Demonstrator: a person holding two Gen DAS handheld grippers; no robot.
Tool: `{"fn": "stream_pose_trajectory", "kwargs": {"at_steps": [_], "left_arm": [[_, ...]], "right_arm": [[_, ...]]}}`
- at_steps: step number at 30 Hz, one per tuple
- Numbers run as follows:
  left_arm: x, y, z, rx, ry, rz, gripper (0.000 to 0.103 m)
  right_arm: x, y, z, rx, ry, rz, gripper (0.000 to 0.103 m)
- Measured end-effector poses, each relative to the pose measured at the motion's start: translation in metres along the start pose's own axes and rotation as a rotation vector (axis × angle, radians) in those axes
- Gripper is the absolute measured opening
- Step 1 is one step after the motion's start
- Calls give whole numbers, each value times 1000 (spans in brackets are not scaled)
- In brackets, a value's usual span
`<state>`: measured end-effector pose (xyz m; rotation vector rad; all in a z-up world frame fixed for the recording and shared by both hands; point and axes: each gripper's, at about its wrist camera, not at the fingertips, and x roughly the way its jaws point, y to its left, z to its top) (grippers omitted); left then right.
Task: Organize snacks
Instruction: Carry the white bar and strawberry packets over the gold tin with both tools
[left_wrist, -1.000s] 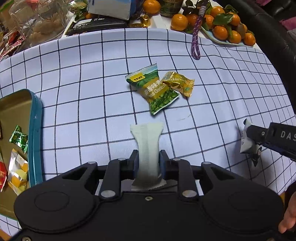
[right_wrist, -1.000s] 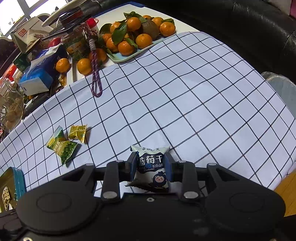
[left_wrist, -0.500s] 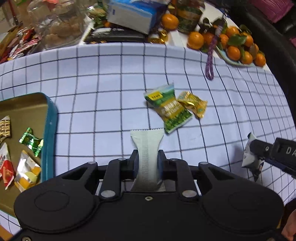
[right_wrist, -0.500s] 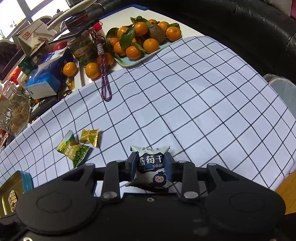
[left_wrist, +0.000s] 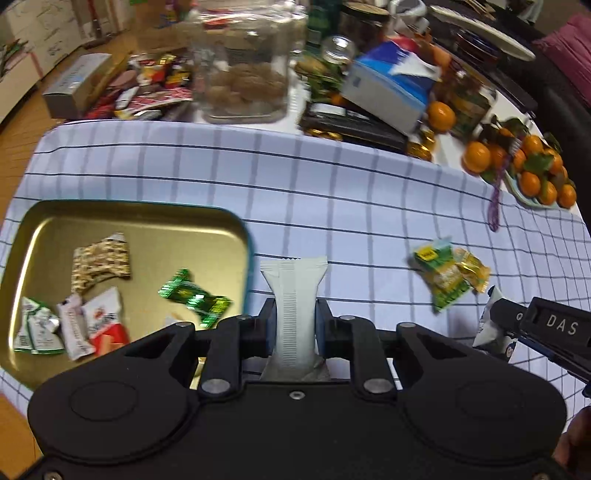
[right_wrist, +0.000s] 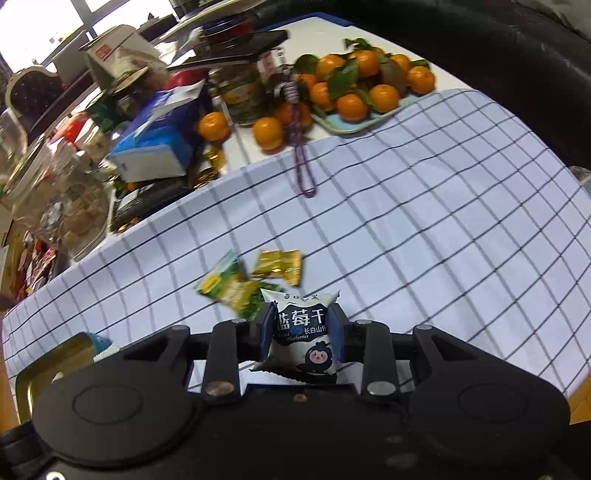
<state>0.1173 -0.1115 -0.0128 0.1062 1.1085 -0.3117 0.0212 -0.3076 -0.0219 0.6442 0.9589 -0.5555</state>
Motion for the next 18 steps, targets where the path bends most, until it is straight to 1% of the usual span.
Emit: {"fn": "stream_pose_trajectory", "kwargs": {"at_steps": [4, 9, 12, 18], "left_arm": [[-9, 32, 3, -52, -22, 30, 27], [-12, 69, 9, -124, -42, 95, 27], [-13, 93, 14, -174, -45, 134, 27], [-18, 137, 23, -271, -92, 219, 28]], "right_arm": [[0, 30, -8, -49, 1, 43, 33], [-3, 71, -22, -159, -24, 102, 33], [-6, 92, -31, -224, -31, 159, 33], [-9, 125, -51, -323, -22, 276, 33]]}}
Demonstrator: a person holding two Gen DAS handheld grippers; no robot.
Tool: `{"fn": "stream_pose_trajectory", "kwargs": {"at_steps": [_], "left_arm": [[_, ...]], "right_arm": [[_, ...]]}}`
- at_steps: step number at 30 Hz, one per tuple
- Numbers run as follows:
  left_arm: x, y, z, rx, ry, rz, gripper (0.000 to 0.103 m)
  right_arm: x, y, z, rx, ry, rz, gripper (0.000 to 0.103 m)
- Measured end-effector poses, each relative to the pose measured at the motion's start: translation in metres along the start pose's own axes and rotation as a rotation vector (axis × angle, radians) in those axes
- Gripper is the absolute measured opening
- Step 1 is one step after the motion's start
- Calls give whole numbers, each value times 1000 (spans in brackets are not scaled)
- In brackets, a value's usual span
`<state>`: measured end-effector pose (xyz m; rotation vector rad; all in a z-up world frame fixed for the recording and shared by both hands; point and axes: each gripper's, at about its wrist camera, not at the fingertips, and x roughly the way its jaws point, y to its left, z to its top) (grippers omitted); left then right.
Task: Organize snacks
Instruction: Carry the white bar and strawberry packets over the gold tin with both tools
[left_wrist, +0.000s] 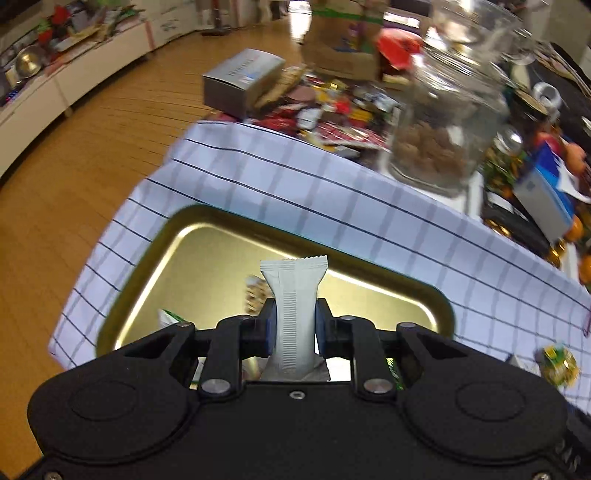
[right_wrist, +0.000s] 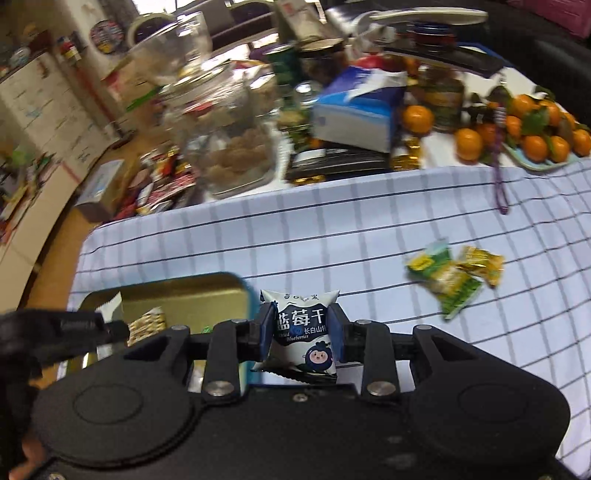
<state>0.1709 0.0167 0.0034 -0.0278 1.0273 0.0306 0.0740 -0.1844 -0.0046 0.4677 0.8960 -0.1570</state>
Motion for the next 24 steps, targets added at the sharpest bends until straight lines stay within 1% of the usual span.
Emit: {"fn": "stream_pose_trajectory", "kwargs": {"at_steps": [5, 7, 11, 19, 24], "left_arm": [[6, 22, 8, -30, -40, 88, 28], [7, 26, 9, -35, -46, 104, 28], [10, 29, 9, -39, -34, 99, 28], [15, 23, 7, -4, -21, 102, 28], [19, 28, 8, -27, -5, 112, 28]], "right_arm": [[6, 17, -9, -54, 12, 60, 33], [8, 23, -12, -68, 10, 79, 33], [9, 37, -16, -104, -2, 109, 33], [8, 56, -25, -174, -3, 168, 33], [6, 67, -32, -233, -20, 192, 33]]}}
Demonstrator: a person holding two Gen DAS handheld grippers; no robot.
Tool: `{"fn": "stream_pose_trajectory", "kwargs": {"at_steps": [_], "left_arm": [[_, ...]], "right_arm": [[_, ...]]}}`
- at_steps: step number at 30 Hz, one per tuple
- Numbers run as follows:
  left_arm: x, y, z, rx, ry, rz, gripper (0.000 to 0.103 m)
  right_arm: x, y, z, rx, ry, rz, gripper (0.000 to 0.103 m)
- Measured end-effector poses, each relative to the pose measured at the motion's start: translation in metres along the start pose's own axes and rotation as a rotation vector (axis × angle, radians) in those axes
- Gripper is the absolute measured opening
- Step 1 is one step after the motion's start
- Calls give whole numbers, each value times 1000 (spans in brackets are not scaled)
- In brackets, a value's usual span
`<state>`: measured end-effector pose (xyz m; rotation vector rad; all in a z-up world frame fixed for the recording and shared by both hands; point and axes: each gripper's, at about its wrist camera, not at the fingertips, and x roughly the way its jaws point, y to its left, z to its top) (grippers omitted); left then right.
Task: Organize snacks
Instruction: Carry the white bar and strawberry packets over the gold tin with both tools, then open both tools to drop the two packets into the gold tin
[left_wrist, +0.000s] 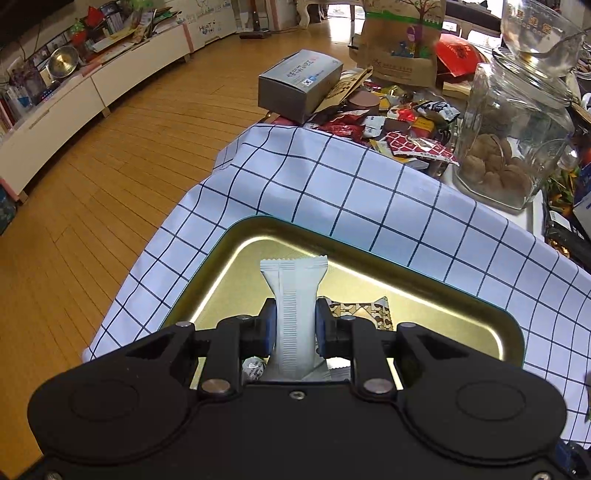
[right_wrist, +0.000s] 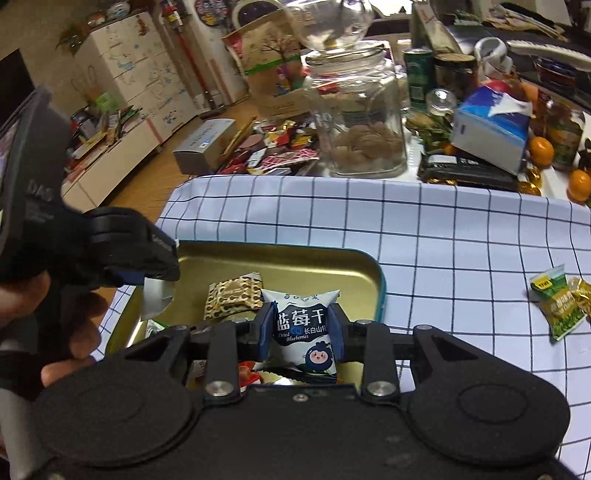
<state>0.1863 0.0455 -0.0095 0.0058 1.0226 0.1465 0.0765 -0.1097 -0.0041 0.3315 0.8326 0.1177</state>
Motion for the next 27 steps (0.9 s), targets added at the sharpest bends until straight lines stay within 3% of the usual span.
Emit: {"fn": "stream_pose_trajectory", "kwargs": {"at_steps": [9, 12, 14, 18, 20, 27], "left_arm": [[8, 9, 1, -51, 38, 5, 28], [6, 13, 2, -79, 30, 11, 29], [4, 17, 4, -104, 16, 20, 36], [4, 24, 6, -143, 9, 36, 36], [6, 25, 6, -146, 19, 38, 36], [8, 18, 3, -117, 31, 49, 36]], "right_arm": [[4, 4, 0, -14, 1, 24, 33], [4, 4, 0, -7, 1, 25, 34], [4, 4, 0, -4, 0, 28, 34], [2, 5, -1, 4, -24, 54, 35], [-1, 7, -1, 4, -40, 72, 43], [-3, 15, -4, -72, -59, 62, 45]]}}
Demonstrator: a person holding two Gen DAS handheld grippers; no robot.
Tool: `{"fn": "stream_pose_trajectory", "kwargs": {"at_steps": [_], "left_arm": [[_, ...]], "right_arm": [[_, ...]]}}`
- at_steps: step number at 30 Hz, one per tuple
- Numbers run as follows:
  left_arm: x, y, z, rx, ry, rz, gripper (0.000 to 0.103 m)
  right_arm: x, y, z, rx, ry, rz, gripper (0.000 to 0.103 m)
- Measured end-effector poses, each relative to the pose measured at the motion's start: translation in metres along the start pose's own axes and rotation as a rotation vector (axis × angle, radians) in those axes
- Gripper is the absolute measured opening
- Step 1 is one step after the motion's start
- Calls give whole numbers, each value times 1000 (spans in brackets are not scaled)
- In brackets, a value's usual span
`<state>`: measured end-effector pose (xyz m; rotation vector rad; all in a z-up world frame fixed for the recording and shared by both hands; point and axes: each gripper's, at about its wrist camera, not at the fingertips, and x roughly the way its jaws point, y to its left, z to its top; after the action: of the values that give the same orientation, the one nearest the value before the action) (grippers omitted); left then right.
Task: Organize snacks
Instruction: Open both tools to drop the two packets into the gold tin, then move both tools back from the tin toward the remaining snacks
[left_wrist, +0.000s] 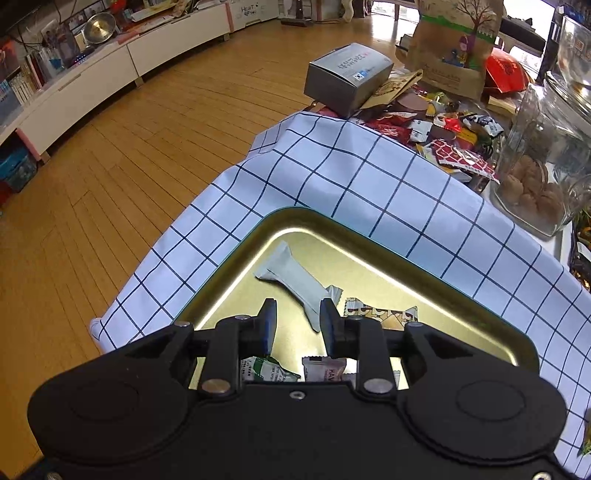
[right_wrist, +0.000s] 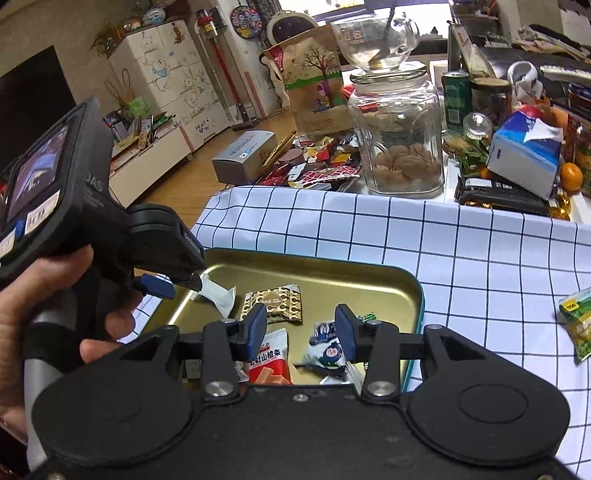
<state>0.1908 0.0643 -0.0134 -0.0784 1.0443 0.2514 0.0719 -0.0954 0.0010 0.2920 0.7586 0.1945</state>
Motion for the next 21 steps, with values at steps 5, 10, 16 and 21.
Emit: {"fn": "stream_pose_trajectory", "kwargs": {"at_steps": [5, 10, 16, 21], "left_arm": [[-2, -9, -3, 37, 0, -5, 36], [-4, -16, -5, 51, 10, -14, 36], [-22, -30, -7, 71, -9, -65, 36], [-35, -51, -14, 125, -39, -74, 36]], "right_arm": [[1, -2, 0, -13, 2, -15, 57], [-1, -6, 1, -8, -6, -44, 60], [-3, -12, 0, -2, 14, -57, 60], [-9, -23, -6, -17, 26, -92, 60]]}}
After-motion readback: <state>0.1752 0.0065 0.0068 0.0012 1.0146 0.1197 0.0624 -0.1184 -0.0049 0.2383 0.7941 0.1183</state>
